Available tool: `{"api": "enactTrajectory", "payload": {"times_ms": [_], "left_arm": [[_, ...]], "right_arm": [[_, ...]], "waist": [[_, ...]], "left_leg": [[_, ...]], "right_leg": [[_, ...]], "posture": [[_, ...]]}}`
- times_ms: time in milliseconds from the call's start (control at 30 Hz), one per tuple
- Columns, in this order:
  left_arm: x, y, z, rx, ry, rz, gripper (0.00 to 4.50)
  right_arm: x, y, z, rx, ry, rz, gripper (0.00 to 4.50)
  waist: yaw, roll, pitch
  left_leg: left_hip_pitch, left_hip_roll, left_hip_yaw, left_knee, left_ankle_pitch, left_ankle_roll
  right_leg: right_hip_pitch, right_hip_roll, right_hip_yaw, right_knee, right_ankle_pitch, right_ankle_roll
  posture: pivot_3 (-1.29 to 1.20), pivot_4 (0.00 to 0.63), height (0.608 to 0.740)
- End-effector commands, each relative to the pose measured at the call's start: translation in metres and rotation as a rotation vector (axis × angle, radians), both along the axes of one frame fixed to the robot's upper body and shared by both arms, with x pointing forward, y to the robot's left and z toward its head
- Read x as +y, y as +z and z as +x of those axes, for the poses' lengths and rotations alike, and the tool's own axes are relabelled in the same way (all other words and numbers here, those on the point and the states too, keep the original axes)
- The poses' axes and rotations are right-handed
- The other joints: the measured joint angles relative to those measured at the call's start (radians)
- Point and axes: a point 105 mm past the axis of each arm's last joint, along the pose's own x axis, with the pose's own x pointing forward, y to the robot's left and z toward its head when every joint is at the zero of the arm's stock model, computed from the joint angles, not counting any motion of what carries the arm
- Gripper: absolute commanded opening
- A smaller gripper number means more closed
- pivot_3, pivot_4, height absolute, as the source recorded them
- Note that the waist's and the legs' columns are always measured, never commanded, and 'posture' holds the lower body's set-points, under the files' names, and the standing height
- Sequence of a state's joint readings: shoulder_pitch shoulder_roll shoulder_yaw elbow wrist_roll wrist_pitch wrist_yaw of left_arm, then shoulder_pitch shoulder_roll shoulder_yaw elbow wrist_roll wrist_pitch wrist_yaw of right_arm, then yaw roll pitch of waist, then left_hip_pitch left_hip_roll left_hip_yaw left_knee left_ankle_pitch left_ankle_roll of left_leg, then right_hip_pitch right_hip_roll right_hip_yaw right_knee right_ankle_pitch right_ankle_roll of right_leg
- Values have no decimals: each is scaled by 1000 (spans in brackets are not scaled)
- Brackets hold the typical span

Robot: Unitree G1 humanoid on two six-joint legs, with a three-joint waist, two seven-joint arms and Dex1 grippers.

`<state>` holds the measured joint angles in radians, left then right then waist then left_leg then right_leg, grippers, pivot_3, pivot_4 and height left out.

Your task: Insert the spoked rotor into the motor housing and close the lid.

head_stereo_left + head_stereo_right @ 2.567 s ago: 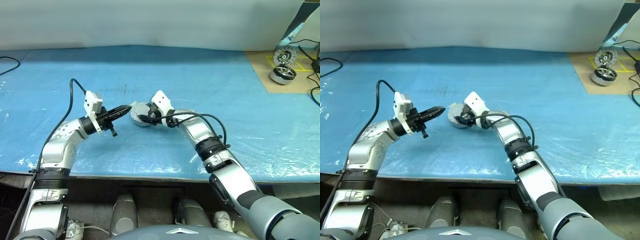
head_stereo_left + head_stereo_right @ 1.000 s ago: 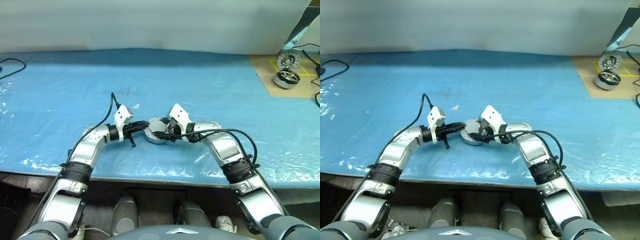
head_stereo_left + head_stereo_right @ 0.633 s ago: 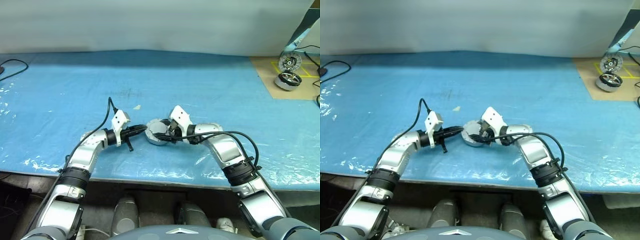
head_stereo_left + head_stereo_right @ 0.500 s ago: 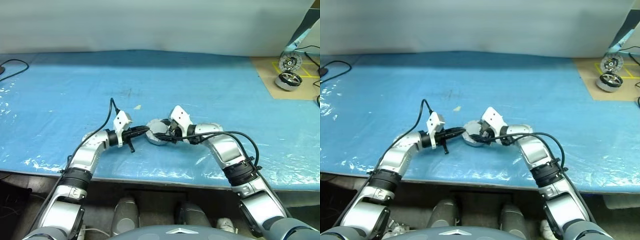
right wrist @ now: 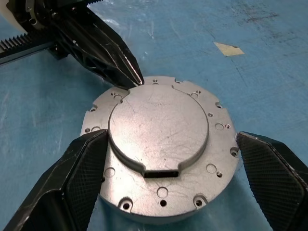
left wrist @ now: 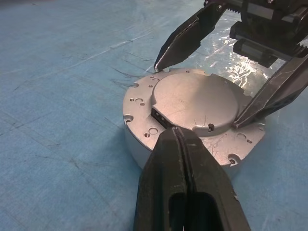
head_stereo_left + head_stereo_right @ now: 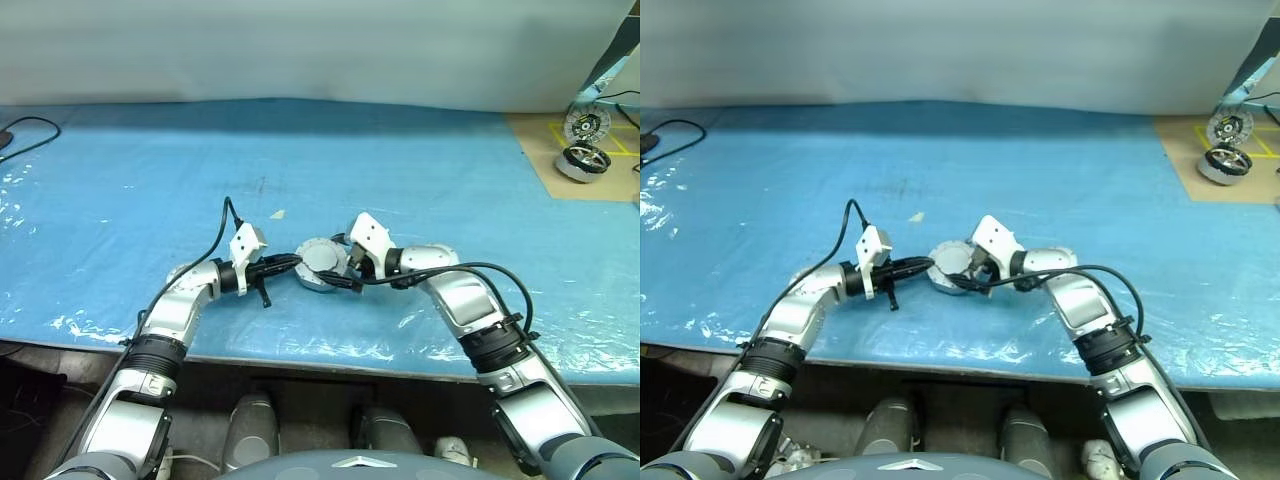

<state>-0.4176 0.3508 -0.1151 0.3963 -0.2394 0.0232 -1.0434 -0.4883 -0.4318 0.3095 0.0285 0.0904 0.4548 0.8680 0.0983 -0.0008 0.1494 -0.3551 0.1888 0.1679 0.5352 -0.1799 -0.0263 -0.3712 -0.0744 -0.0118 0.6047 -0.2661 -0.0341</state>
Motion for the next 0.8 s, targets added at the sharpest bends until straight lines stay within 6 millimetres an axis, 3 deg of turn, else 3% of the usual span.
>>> {"api": "enactTrajectory", "payload": {"times_ms": [33, 233, 400, 633, 800], "left_arm": [[1, -22, -6, 70, -4, 69, 0], [1, -19, -6, 63, -5, 70, 0], [2, -18, -6, 62, -2, 73, 0], [3, -18, -6, 65, -2, 74, 0], [4, -16, -5, 61, -6, 81, 0]], "right_arm": [[-5, 21, -7, -53, 50, 22, 4469], [-9, 54, -11, -2, 24, 210, 4469], [-23, 63, -7, 182, -109, 416, 4469], [-59, 12, -11, 671, -376, 615, 4469], [-52, -2, -29, 824, -365, 707, 4469]], "waist": [[0, 0, 0], [-2, -1, 1], [-2, -1, 1], [0, -1, 1], [-2, 0, 0]], "left_leg": [[-2, 0, 0, 0, 0, 0], [-16, 0, 0, 1, 3, -3], [-16, 0, 2, 1, 3, -3], [-16, 0, 4, 1, 3, -4], [-16, 1, 5, 1, 3, -4]], "right_leg": [[-2, 0, 0, 0, 0, 0], [-15, 1, -2, 2, 3, 5], [-15, 1, -5, 2, 3, 4], [-14, 1, -5, 2, 1, 0], [-14, 1, -7, 3, 1, 1]], "posture": [[0, 150, 740], [0, 150, 740], [0, 150, 740], [0, 150, 740], [0, 150, 740]]}}
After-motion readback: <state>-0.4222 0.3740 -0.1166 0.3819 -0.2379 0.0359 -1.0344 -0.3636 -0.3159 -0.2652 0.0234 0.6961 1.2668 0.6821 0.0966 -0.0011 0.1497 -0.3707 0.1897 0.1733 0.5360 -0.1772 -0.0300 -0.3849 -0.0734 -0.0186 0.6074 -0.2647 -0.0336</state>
